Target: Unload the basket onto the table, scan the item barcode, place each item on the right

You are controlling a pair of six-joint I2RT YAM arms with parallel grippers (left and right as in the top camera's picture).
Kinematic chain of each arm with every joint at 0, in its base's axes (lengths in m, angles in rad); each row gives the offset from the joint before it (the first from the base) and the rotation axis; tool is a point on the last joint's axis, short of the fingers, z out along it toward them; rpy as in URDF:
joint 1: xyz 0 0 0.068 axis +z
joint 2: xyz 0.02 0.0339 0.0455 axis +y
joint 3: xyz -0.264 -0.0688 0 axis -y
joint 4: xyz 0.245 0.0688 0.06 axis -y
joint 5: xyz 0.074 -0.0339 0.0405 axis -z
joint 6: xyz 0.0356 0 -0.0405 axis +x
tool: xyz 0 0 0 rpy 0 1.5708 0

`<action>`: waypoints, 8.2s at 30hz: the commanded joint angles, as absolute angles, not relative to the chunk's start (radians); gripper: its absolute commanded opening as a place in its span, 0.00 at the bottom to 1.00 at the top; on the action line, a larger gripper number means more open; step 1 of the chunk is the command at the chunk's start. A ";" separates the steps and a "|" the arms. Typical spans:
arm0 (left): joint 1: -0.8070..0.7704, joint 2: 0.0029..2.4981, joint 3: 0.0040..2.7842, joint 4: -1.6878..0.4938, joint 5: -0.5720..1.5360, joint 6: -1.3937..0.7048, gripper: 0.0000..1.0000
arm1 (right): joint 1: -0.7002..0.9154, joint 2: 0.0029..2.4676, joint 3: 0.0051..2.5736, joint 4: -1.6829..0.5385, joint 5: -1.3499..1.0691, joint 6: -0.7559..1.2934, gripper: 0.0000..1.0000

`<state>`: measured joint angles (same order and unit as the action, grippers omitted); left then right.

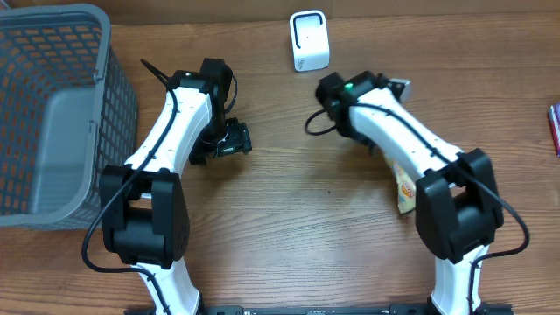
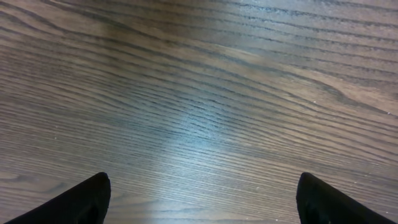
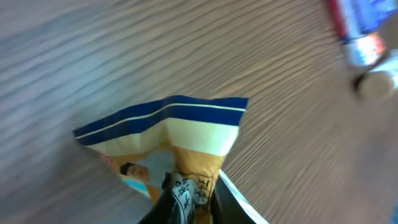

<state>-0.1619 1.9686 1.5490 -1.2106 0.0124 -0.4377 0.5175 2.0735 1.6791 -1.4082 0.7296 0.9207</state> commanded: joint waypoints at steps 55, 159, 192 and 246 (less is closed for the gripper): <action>-0.517 2.033 1.276 -0.564 0.559 -0.633 1.00 | 0.031 2.067 2.164 -1.694 0.025 0.443 1.00; -0.362 2.192 1.671 -1.137 0.101 -0.520 0.04 | 0.370 2.056 1.553 -0.953 -0.447 0.624 0.04; -0.303 2.083 1.605 -1.218 0.312 -0.392 0.04 | 0.437 2.026 1.496 -0.936 -0.521 0.678 0.04; -0.170 1.974 1.689 -1.129 0.019 -0.515 0.04 | 0.273 2.083 1.632 -1.160 -0.035 0.712 0.04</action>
<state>-0.1741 2.0373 1.5623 -1.0882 0.0586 -0.5613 0.3023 2.0975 1.5272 -1.1229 -0.0719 0.7528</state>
